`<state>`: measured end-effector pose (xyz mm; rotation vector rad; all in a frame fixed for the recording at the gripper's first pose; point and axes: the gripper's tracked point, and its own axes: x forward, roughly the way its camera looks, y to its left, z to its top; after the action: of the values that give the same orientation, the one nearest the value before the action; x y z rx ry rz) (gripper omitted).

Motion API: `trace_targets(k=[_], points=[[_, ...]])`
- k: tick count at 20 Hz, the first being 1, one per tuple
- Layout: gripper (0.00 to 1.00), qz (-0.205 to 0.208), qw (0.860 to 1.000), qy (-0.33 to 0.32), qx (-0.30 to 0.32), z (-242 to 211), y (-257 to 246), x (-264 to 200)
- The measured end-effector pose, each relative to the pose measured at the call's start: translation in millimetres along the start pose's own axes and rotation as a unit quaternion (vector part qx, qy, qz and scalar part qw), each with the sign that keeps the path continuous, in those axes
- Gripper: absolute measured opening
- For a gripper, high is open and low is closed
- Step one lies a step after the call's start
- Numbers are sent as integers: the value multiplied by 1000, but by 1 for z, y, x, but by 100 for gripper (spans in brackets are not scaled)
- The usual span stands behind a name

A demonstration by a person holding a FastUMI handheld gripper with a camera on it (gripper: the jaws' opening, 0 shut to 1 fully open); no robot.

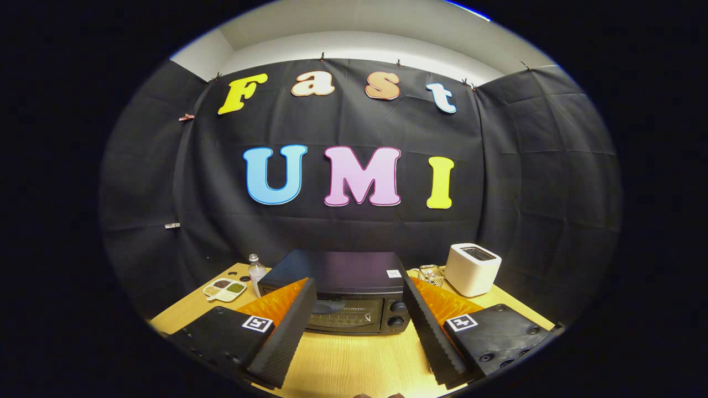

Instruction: Open the toaster oven, put the food inside, and close the toaster oven door.

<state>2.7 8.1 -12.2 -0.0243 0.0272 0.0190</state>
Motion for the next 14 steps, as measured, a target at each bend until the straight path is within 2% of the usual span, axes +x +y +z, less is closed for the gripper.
trace_targets(k=[14], points=[[98,18,1000,20,-3,-15,20,6]])
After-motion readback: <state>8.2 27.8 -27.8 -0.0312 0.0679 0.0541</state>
